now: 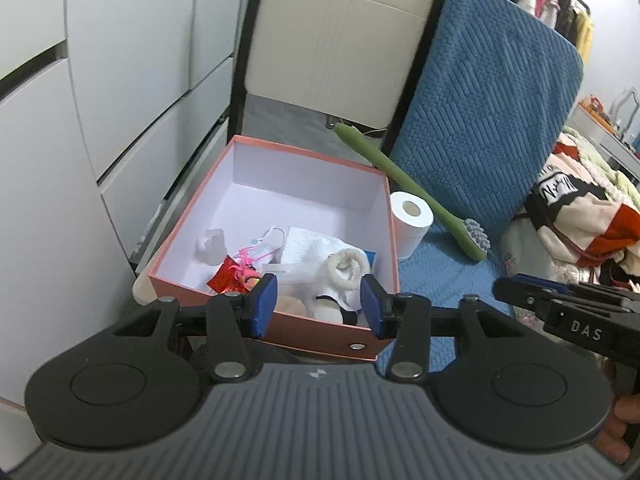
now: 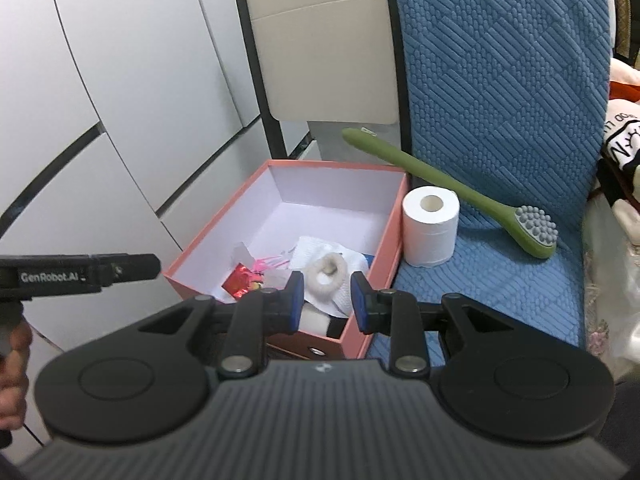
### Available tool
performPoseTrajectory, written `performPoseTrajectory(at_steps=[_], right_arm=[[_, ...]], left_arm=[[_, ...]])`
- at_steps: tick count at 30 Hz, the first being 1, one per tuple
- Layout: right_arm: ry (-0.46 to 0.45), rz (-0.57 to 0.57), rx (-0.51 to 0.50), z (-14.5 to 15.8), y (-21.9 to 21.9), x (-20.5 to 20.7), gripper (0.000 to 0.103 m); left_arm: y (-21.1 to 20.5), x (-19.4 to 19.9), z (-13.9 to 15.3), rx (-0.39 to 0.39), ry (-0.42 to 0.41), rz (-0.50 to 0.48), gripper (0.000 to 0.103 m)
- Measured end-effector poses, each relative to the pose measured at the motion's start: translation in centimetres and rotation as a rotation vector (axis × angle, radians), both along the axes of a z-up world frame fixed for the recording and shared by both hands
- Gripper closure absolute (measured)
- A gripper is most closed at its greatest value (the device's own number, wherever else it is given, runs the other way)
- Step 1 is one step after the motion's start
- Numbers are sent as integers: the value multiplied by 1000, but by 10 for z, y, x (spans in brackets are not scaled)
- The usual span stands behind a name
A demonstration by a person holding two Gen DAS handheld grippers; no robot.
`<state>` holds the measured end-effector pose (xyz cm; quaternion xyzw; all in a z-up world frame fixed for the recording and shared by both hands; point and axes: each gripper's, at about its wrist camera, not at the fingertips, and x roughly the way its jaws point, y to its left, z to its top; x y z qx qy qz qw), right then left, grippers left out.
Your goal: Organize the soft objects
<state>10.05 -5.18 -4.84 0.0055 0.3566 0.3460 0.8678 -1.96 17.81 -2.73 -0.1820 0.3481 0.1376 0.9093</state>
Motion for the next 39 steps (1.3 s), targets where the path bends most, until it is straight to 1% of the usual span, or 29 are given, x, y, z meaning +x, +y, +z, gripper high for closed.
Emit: performPoseTrajectory(at_steps=[2,3,4,5,6,8,11,14,19,22,28,32,39], right_arm=[[-10,-9,-7,1,0,0,72],[-16,-12,-4,2,-1,1,59],[-19,-14,0,2,0,1,40],[-24,-18,6,2,0,2,30],[-27,-22,9,1,0,4,17],[-30,-23,-2,-1,1,6,17],[-29,-24,-34,-4,5,9,17],[-25,-22,-38,-5,5,9,17],[-24,-23,-35,-5,5,8,17],[-24,-22,-36,-5,4,8,17],[-24,-16,-33,-4,4,7,17],[-22,-14,-33,-5,4,6,17],[-21,-15,-32,-5,3,6,17]], left_arm=[[3,-1,0,-10,-2,17,22],[4,-1,1,-11,-8,24,18],[4,-2,1,-7,-15,30,15],[4,-2,0,-1,-16,34,14],[4,-2,0,2,-13,36,12],[5,-2,-1,0,-10,35,5],[6,-4,-2,3,-14,49,2],[8,-5,-3,-11,-14,60,0],[8,-6,-3,-2,-2,72,0],[7,-6,-2,2,5,60,0],[6,-6,-1,10,24,81,0],[5,-7,0,26,28,89,0],[3,-8,1,29,23,86,0]])
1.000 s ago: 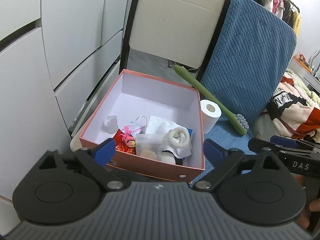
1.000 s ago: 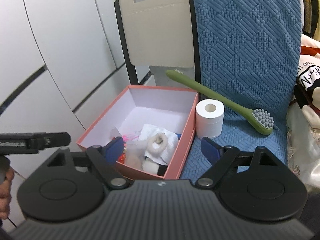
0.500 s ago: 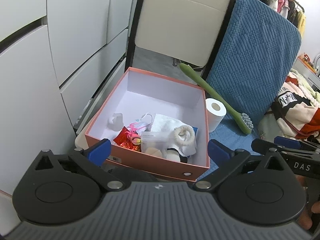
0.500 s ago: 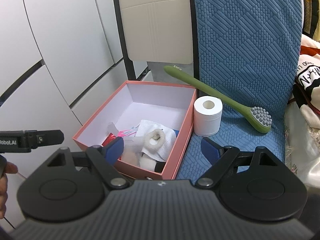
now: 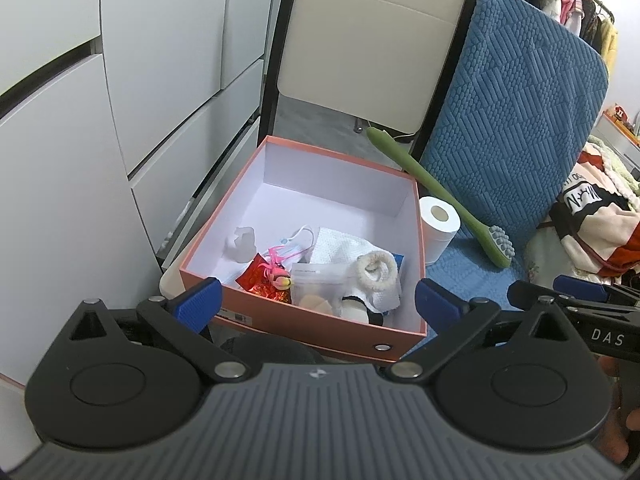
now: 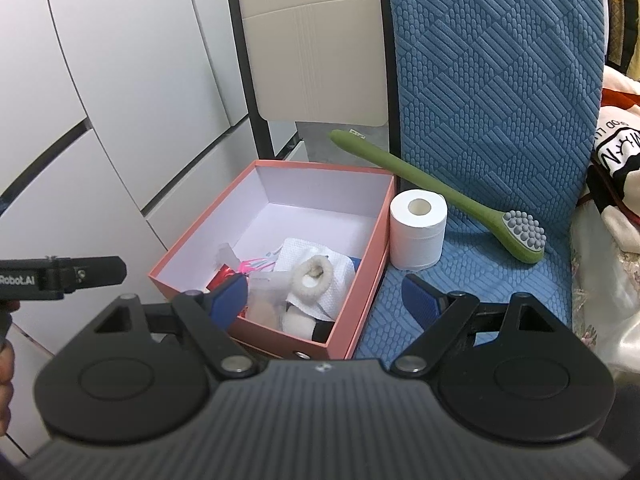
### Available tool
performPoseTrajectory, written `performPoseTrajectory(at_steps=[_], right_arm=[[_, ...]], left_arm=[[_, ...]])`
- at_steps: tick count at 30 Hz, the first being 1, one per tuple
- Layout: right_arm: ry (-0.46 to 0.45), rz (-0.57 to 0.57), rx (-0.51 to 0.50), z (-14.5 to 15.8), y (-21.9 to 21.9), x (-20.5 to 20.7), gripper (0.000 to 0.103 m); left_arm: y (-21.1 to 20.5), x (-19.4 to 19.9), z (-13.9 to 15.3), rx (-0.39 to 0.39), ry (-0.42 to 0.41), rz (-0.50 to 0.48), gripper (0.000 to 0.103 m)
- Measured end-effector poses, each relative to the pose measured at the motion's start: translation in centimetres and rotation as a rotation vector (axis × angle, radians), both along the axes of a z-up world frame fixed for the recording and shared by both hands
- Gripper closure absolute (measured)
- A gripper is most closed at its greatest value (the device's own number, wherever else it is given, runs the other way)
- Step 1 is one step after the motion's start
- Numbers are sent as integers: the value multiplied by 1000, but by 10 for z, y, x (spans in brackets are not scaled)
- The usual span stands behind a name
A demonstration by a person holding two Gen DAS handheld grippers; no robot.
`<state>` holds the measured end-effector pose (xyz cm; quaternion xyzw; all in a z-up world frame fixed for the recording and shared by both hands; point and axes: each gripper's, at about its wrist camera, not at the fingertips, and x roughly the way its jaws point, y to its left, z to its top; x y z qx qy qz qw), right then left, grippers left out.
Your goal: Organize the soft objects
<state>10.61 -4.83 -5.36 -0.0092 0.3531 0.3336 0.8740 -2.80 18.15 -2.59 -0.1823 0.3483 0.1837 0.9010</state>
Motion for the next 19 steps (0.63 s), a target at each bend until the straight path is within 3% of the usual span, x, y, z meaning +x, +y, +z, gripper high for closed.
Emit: performPoseTrajectory(at_steps=[19], right_arm=[[-10,3,0,1,0,-6,17]], left_arm=[[0,-5,1,-8,-23,-2,0]])
